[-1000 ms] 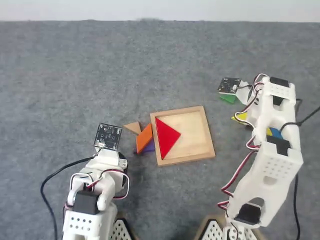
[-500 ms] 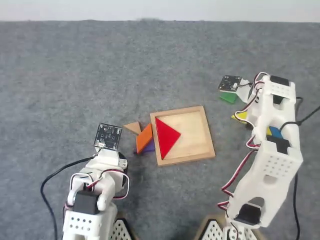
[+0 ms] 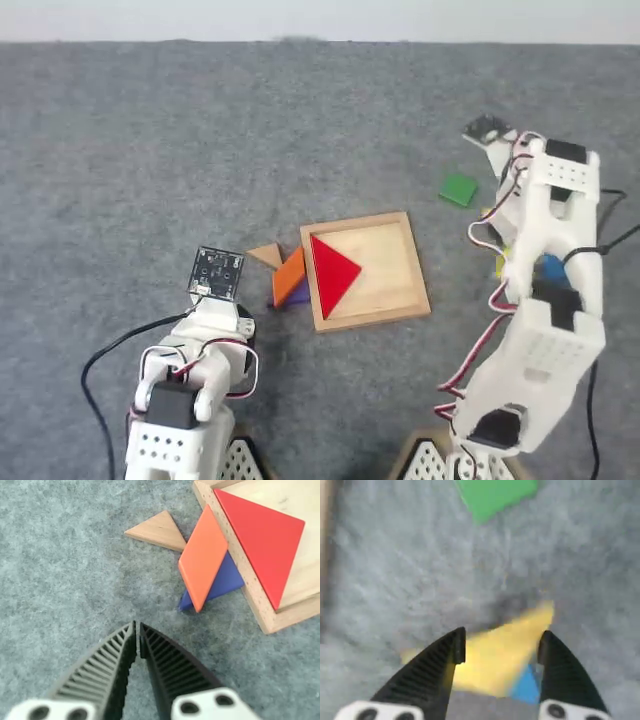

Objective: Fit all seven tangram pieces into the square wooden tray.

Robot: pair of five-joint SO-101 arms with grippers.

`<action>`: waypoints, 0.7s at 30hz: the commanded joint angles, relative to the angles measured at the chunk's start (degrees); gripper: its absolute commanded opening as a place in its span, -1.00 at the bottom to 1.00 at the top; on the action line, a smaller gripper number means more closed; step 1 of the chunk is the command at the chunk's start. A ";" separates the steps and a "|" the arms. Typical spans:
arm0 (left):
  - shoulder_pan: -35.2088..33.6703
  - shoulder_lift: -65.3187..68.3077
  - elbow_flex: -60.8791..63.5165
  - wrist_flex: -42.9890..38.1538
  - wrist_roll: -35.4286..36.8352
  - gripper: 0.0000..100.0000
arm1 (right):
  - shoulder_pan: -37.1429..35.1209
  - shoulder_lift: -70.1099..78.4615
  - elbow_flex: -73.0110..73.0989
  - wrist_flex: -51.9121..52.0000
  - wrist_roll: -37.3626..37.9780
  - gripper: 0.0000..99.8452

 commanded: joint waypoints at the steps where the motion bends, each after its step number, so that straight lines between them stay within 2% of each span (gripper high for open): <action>1: 0.09 -0.70 -0.75 0.35 0.70 -0.98 | -3.56 -7.69 -1.49 2.77 -7.47 -0.60; 6: 0.09 -0.70 -0.75 0.35 0.70 -0.98 | -10.07 -10.07 -1.49 5.32 -16.35 -0.60; 9: 0.09 -0.70 -0.75 0.35 0.70 -0.98 | -10.07 -10.33 -1.49 5.41 -24.62 -0.58; 13: 0.09 -0.70 -0.75 0.35 0.70 -0.98 | -5.23 -10.07 -1.05 5.41 -48.97 -0.48; 17: 0.09 -0.70 -0.75 0.35 0.70 -0.98 | -0.48 -9.98 2.46 5.14 -74.99 -0.47; 19: 0.09 -0.70 -0.75 0.35 0.70 -0.98 | 0.57 -8.92 4.48 4.62 -81.49 -0.47; 21: 0.09 -0.70 -0.75 0.35 0.70 -0.98 | 1.54 -7.08 4.48 4.35 -80.62 -0.46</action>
